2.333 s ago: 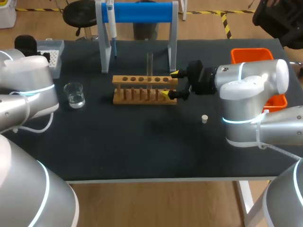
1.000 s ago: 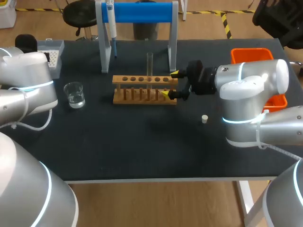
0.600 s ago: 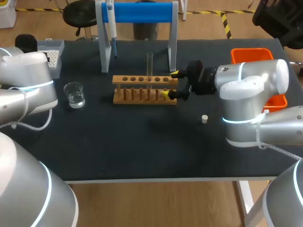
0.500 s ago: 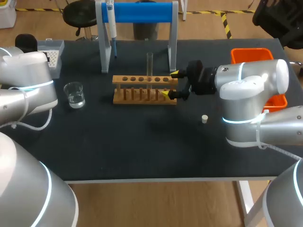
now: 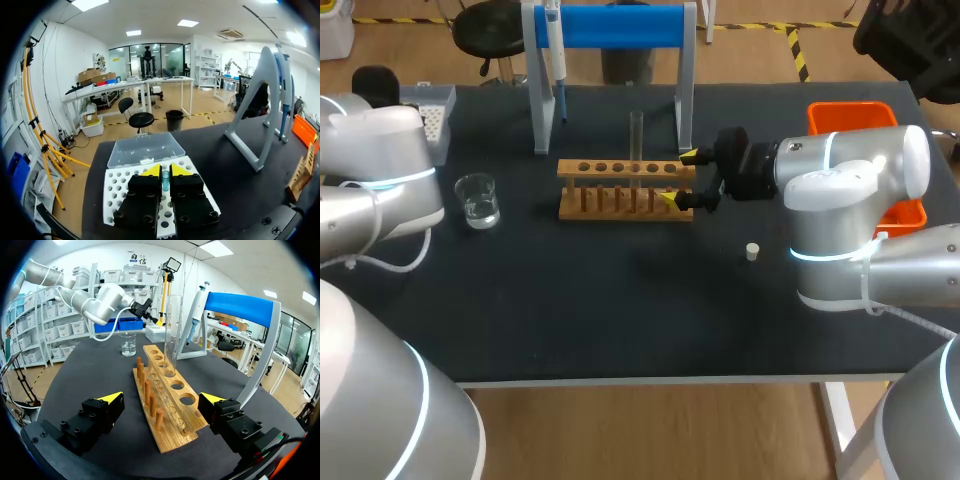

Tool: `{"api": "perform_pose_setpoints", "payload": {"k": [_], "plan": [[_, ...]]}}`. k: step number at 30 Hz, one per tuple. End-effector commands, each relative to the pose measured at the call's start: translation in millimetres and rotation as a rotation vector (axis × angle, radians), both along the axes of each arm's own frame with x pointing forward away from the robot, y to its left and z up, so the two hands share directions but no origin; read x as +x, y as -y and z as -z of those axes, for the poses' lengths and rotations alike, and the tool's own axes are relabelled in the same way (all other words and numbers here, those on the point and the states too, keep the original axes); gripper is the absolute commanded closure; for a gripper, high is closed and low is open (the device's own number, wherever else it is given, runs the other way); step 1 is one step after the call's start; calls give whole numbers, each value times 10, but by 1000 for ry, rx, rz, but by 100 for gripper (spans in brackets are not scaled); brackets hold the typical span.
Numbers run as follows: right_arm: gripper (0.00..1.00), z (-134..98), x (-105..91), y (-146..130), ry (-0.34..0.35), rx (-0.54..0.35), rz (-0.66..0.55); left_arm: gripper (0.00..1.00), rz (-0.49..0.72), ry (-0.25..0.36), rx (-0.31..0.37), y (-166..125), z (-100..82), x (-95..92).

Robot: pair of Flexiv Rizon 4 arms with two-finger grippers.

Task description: Invert the test tube, pick up the pipette, mount the tip to pipette, aspirate from beaker and dispense into the tube, eject the tip, return the pipette, and cap with the stopper.

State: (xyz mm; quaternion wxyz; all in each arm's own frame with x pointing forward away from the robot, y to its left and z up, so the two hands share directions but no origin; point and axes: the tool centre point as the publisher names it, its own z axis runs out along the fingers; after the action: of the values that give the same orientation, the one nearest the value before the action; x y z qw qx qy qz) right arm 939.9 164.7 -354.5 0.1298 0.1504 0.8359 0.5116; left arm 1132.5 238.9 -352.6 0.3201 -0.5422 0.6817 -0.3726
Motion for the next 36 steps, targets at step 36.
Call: {"api": "perform_pose_setpoints", "payload": {"k": [36], "plan": [[0, 9, 0, 6, 2, 3, 0, 100, -31, 44, 74, 28, -373, -53]]}}
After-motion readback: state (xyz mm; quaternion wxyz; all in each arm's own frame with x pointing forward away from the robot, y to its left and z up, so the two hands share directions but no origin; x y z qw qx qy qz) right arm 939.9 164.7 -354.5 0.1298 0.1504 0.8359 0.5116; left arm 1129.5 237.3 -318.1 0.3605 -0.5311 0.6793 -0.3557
